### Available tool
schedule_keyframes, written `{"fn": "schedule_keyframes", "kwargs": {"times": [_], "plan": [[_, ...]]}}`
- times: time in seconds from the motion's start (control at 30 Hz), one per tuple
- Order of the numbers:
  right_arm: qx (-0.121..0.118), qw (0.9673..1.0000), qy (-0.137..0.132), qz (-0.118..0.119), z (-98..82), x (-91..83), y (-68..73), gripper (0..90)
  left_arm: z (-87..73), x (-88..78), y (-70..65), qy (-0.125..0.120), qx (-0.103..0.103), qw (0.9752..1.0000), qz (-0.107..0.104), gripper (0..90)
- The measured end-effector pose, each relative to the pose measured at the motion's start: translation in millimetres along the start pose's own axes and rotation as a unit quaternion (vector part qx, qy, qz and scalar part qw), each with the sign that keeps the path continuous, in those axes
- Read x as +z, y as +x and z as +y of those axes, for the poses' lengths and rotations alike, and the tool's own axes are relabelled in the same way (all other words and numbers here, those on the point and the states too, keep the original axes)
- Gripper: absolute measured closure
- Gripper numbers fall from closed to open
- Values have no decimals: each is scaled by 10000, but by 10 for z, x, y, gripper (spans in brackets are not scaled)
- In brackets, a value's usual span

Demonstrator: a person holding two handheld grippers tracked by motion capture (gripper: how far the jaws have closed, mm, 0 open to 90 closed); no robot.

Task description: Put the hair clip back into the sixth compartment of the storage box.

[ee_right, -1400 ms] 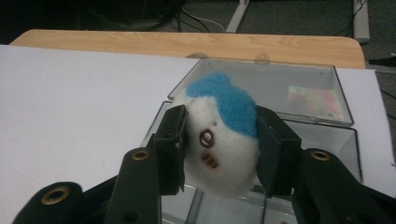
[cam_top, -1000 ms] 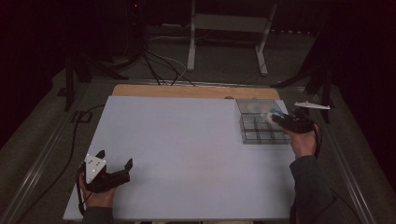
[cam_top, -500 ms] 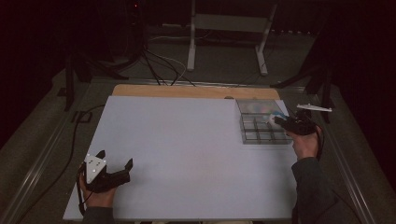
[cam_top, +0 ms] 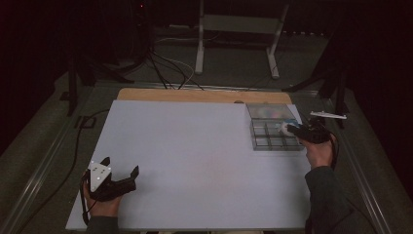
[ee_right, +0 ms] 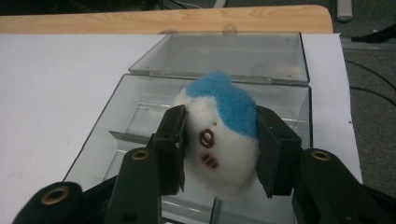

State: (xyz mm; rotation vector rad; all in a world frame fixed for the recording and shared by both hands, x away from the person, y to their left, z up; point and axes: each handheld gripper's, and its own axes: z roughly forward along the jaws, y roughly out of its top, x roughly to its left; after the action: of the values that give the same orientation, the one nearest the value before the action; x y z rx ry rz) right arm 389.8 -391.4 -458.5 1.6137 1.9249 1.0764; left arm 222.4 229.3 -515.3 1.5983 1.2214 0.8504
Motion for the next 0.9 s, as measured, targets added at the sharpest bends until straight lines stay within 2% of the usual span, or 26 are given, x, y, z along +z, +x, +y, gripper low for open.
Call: {"fn": "schedule_keyframes", "kwargs": {"times": [0.47, 0.67, 0.77, 0.87, 0.9], "plan": [[80, 9997, 217, -49, -99, 44, -82, 576, 0, -2, 1, -14, -10, 10000, -3, 7], [76, 9991, 397, -142, -197, 72, -145, 568, 1, -1, -2, -10, 0, 10000, -5, 7], [163, 9989, 423, -126, -231, 72, -179, 565, 0, 1, -5, 7, 7, 10000, -11, 7], [151, 9986, 474, -163, -241, 73, -191, 561, 1, 2, -7, 14, 12, 10000, -8, 7], [88, 9984, 506, -243, -243, 69, -192, 559, 0, 4, -7, 12, 11, 10000, -11, 7]]}}
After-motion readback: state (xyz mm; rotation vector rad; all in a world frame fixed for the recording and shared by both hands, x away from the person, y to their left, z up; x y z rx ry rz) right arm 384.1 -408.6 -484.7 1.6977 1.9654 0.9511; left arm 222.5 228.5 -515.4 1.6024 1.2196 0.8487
